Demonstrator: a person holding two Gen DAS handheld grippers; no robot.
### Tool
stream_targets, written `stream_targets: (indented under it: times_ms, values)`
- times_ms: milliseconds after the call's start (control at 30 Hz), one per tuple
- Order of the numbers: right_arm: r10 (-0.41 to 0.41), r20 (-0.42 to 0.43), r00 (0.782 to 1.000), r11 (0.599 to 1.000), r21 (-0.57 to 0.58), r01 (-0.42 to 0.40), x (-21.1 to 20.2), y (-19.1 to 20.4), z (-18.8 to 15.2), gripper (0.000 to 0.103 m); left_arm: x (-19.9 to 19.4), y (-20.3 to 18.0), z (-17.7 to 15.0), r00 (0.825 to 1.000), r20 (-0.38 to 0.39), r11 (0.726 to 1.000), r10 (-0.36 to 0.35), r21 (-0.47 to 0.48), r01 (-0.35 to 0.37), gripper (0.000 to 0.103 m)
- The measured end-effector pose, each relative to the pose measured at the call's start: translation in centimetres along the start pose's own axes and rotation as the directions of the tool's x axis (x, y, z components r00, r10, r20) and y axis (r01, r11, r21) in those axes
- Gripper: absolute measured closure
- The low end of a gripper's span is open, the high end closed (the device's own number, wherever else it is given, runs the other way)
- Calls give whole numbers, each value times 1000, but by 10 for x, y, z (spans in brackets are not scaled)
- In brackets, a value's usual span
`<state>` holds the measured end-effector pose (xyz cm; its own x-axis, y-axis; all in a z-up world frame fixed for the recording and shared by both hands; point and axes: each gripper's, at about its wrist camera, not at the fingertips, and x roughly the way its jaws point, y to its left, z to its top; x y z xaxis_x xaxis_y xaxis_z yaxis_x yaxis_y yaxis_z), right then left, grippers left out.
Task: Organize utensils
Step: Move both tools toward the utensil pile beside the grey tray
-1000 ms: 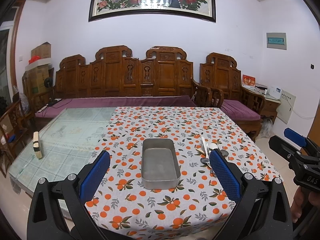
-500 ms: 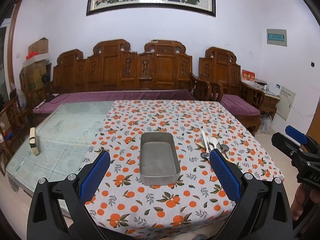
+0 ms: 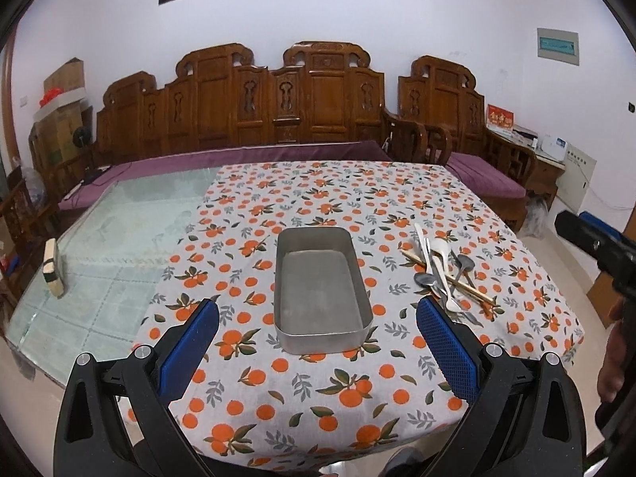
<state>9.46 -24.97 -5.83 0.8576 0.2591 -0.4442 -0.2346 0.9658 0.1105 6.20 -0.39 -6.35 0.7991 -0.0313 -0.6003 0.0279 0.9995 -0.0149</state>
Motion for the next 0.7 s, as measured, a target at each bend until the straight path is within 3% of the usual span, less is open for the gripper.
stream_targets:
  times_ms: [433,600,700]
  values:
    - [-92,-52,994,994,-64,88,55,-38,14,3,51,-15,12,997,-62,997,-37,66,41,7]
    - [-114,-89,989,992,-60,109,69,-66,5,3,69,-30,20,992,-93,991,-84,97,93,7]
    - [-113,-126,986,993,-54,107,77,-79,-6,9,79,-38,22,987,-111,987,-121,92,131,7]
